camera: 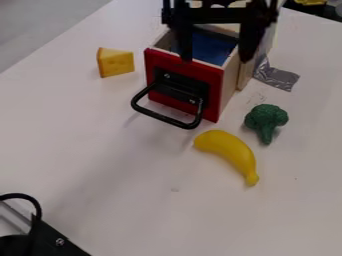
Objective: Open the drawer
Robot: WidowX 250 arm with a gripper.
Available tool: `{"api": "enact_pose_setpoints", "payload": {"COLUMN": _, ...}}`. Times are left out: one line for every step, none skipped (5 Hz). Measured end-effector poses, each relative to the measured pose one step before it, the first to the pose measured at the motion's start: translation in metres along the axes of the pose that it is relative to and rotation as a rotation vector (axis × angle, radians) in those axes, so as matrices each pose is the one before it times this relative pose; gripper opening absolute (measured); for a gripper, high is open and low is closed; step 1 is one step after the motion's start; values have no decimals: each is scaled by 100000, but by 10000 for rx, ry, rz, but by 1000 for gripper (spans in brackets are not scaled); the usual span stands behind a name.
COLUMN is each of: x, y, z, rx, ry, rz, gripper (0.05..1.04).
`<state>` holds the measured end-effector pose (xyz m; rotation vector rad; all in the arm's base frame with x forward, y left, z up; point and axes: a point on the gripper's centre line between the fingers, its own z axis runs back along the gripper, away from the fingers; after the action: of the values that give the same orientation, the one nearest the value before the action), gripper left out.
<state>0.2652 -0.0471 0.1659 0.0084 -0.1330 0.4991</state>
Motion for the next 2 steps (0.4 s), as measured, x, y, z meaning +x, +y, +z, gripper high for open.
{"api": "enact_pose_setpoints", "payload": {"x": -1985, "y": -490, "z": 313, "rx": 242, "ry": 271, "rz": -1285, "gripper": 998}}
{"api": "enact_pose_setpoints", "payload": {"x": -1181, "y": -137, "z": 358, "rx": 239, "ry": 284, "rz": -549, "gripper": 998}}
